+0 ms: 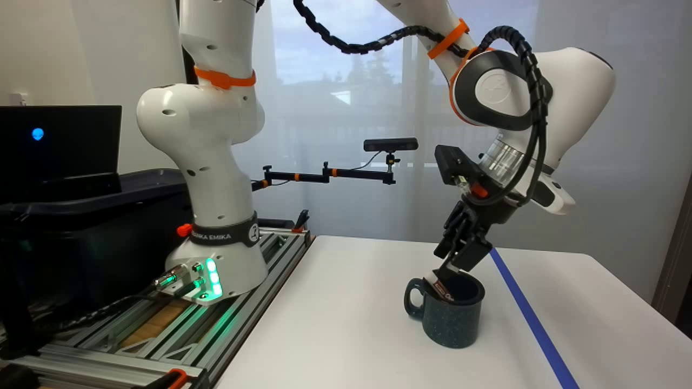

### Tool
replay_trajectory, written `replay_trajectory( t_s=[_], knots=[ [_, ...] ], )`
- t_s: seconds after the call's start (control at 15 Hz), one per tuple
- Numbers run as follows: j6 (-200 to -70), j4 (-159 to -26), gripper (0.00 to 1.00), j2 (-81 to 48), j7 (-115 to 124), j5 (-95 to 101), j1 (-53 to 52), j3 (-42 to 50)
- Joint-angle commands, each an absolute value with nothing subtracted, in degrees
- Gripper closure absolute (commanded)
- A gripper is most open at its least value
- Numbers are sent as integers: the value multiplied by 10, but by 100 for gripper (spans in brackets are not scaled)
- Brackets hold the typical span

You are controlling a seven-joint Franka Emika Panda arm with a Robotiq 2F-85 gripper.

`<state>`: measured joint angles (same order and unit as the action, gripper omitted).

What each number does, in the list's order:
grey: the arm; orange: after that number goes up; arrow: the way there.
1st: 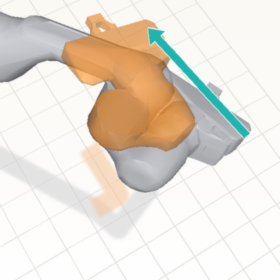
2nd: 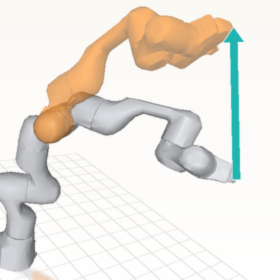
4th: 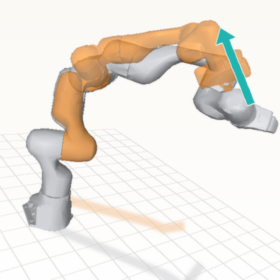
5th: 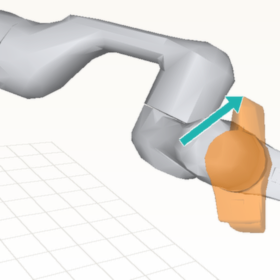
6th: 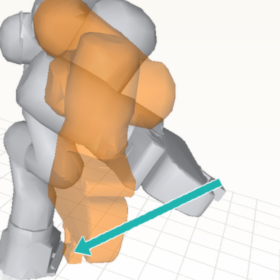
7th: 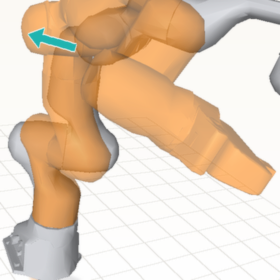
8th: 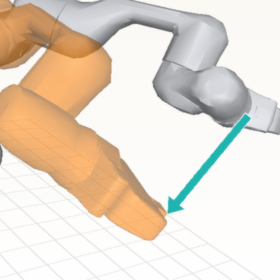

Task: Remove the marker from the mug cup

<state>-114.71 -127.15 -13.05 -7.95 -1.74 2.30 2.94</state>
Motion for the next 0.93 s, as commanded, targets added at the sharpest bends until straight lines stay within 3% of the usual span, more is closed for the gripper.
replay_trajectory(
  t_s=[0.0, 0.07, 0.8, 0.87],
  knots=[
    [-1154, -1257, 43, -147, -77, -5, 23, 23],
    [-1154, -1254, 48, -151, -77, -4, 22, 21],
    [-1156, -1233, 55, -196, -70, 3, 23, 19],
    [-1158, -1231, 61, -201, -68, 4, 23, 20]
  ],
)
